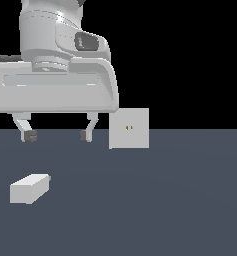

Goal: Plug the charger into the wall socket.

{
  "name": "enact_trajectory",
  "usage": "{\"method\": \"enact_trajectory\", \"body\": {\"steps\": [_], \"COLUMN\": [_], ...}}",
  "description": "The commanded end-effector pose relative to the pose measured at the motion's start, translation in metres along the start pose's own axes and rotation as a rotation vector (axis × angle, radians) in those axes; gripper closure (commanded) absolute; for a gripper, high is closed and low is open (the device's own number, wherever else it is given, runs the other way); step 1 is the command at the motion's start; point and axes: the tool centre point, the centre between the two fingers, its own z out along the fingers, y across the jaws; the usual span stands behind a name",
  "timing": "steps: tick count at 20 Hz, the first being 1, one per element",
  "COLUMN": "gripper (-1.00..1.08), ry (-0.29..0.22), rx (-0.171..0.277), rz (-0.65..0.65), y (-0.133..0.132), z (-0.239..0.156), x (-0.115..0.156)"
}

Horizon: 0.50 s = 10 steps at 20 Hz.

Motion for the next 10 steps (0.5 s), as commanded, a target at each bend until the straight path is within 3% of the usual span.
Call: {"method": "enact_trajectory", "body": {"steps": [1, 10], "gripper": [-0.92, -0.92], "ry": [0.006, 0.014], "rx": [0.002, 0.003], "rz": [0.008, 0.02], "y": [-0.011, -0.029], "z": [0.009, 0.024], "x": [-0.009, -0.022]}}
